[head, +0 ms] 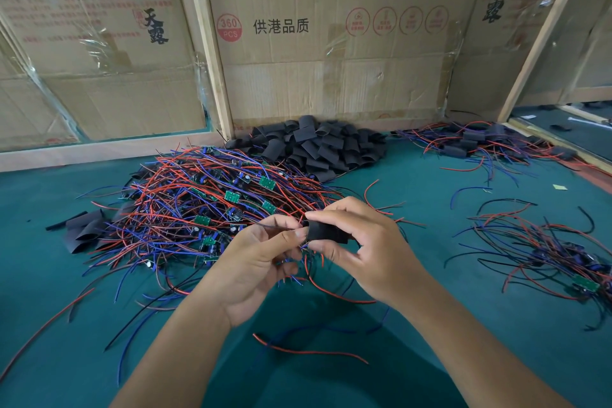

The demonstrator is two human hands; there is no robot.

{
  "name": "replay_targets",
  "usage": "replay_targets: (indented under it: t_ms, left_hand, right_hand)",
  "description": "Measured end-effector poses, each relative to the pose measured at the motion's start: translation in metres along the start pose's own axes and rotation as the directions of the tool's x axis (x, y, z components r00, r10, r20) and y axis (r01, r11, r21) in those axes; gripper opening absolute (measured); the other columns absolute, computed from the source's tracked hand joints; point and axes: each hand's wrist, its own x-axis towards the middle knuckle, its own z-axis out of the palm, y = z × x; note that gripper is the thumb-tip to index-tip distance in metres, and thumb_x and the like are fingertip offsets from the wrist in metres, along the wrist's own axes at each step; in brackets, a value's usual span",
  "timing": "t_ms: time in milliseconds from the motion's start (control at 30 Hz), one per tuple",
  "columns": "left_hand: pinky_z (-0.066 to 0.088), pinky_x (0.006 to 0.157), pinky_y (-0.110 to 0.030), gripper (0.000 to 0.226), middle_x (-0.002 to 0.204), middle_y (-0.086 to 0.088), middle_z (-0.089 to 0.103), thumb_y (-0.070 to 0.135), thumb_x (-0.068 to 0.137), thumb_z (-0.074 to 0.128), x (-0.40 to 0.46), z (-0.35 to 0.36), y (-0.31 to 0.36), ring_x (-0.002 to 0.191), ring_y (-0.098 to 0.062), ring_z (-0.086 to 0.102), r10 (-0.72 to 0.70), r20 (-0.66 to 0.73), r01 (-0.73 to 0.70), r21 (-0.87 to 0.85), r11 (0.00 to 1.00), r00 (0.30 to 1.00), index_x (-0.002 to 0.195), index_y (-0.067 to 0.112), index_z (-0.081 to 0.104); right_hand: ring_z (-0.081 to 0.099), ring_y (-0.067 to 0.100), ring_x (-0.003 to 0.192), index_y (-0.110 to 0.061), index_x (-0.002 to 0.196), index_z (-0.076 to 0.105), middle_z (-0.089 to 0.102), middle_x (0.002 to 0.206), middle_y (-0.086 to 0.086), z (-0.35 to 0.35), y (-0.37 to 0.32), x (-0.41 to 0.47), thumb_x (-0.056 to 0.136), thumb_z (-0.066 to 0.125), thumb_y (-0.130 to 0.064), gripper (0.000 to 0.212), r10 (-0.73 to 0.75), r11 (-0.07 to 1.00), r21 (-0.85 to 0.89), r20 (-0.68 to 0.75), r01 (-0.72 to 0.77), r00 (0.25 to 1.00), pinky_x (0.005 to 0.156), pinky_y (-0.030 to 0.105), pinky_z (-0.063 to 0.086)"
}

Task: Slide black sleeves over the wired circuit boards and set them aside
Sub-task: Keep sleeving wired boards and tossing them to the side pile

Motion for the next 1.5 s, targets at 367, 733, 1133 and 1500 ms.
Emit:
replay_targets:
  t_ms: [367, 733, 1133, 1500]
  left_hand:
    - [0.054, 0.055, -0.023, 0.041, 0.075, -0.009, 0.062, 0.017, 0.067, 0.073, 0.002, 0.004, -0.006, 0.060, -0.014, 0.059, -0.081, -0.001, 0.080, -0.152, 0.985, 0.997, 0.102, 0.001, 0.059]
    - [0.055, 0.058, -0.023, 0.030, 0.078, -0.012, 0.066, 0.004, 0.074, 0.073, 0.000, 0.000, -0.004, 0.060, -0.015, 0.060, -0.069, 0.051, 0.075, -0.112, 0.991, 0.996, 0.102, -0.001, 0.063]
    - [0.056, 0.060, -0.022, 0.014, 0.079, -0.011, 0.069, 0.013, 0.066, 0.077, 0.003, 0.001, -0.009, 0.065, -0.014, 0.062, -0.059, 0.029, 0.062, -0.100, 0.993, 0.998, 0.079, 0.009, 0.074]
    - [0.050, 0.054, -0.023, 0.018, 0.071, -0.003, 0.056, 0.031, 0.076, 0.075, 0.010, 0.003, -0.018, 0.058, -0.013, 0.054, -0.099, 0.022, 0.101, -0.183, 0.978, 0.995, 0.074, 0.014, 0.067]
  right_hand:
    - [0.061, 0.016, 0.103, -0.003, 0.126, 0.066, 0.062, 0.110, 0.007, -0.001, -0.006, -0.001, 0.092, 0.068, -0.024, 0.040, -0.060, 0.995, -0.081, 0.039, 0.063, 0.997, 0.091, 0.026, 0.048]
    - [0.065, 0.018, 0.101, -0.008, 0.127, 0.065, 0.067, 0.112, 0.004, -0.006, -0.011, 0.000, 0.093, 0.068, -0.026, 0.039, -0.049, 0.995, -0.086, 0.104, 0.058, 0.993, 0.087, 0.031, 0.050]
    - [0.067, 0.022, 0.093, -0.006, 0.108, 0.068, 0.071, 0.102, 0.005, -0.010, -0.008, -0.001, 0.088, 0.071, -0.015, 0.023, -0.081, 0.989, -0.115, 0.124, 0.095, 0.989, 0.080, 0.037, 0.052]
    - [0.060, 0.017, 0.088, -0.013, 0.108, 0.067, 0.066, 0.097, -0.004, -0.047, -0.001, 0.014, 0.096, 0.059, -0.029, 0.021, 0.046, 0.959, -0.284, 0.079, -0.022, 0.996, 0.078, 0.040, 0.051]
